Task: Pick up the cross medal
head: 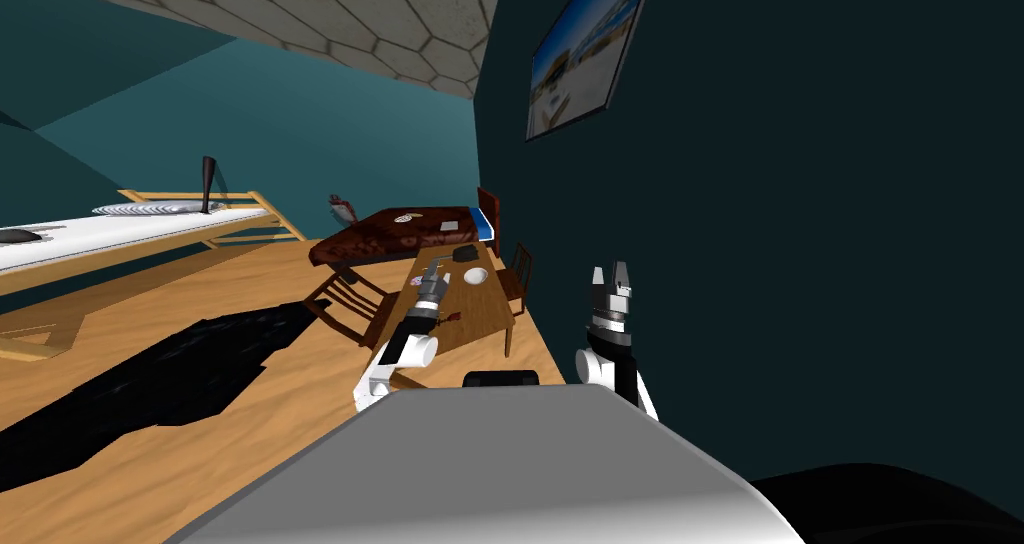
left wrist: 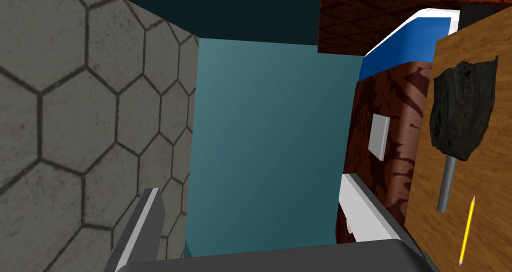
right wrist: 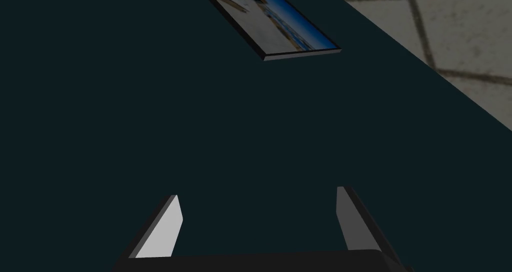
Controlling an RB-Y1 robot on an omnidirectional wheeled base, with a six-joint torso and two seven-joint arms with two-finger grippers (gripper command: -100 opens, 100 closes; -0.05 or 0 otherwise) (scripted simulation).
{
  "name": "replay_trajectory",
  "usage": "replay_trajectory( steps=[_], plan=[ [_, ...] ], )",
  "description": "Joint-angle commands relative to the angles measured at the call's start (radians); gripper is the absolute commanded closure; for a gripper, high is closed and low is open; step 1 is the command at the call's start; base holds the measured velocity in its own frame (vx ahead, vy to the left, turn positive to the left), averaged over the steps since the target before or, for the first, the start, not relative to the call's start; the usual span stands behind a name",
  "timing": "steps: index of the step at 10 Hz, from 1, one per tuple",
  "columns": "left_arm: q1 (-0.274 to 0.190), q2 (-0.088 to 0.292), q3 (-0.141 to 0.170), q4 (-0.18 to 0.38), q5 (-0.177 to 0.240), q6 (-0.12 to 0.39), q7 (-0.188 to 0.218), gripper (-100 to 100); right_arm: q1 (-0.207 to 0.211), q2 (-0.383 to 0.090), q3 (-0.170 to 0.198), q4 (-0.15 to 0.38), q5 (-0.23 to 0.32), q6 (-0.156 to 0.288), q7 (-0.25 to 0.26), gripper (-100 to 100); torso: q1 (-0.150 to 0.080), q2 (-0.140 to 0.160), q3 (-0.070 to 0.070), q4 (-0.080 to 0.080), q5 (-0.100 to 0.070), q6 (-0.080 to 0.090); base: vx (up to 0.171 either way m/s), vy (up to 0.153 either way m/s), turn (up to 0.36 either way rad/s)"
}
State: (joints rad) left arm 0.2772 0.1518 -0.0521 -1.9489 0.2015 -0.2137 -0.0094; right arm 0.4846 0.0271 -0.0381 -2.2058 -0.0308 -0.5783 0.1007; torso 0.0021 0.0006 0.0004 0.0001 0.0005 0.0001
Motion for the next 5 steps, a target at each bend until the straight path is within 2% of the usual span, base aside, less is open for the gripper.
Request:
replay_trajectory(
  steps=[1, 2, 3, 4, 5],
  plan=[
    [-0.042, 0.01, -0.006, 0.05, 0.044, 0.05, 0.033, -100, 0.0, 0.0, 0.0, 0.0, 0.0, 0.0, 0.0, 0, 0.0, 0.0, 0.0, 0.0, 0.0, 0.0, -0.015, 0.039, -0.125],
    [-0.042, 0.01, -0.006, 0.067, 0.044, 0.055, 0.033, -100, 0.0, 0.0, 0.0, 0.0, 0.0, 0.0, 0.0, 0, 0.001, 0.0, 0.0, 0.0, 0.0, 0.0, -0.021, 0.036, -0.042],
    [-0.071, 0.014, -0.01, 0.106, 0.072, 0.091, 0.055, -100, 0.0, 0.0, 0.0, 0.0, 0.0, 0.0, 0.0, 0, 0.0, 0.0, 0.0, 0.0, 0.0, 0.0, -0.031, 0.04, -0.066],
    [-0.071, 0.014, -0.01, 0.112, 0.072, 0.091, 0.055, -100, 0.0, 0.0, 0.0, 0.0, 0.0, 0.0, 0.0, 0, 0.001, 0.001, 0.0, 0.0, 0.0, 0.0, -0.022, 0.03, -0.042],
    [-0.101, 0.019, -0.013, 0.158, 0.1, 0.127, 0.077, -100, 0.0, 0.0, 0.0, 0.0, 0.0, 0.0, 0.0, 0, 0.0, 0.0, 0.0, 0.0, 0.0, 0.0, -0.022, 0.025, -0.085]
  ],
)
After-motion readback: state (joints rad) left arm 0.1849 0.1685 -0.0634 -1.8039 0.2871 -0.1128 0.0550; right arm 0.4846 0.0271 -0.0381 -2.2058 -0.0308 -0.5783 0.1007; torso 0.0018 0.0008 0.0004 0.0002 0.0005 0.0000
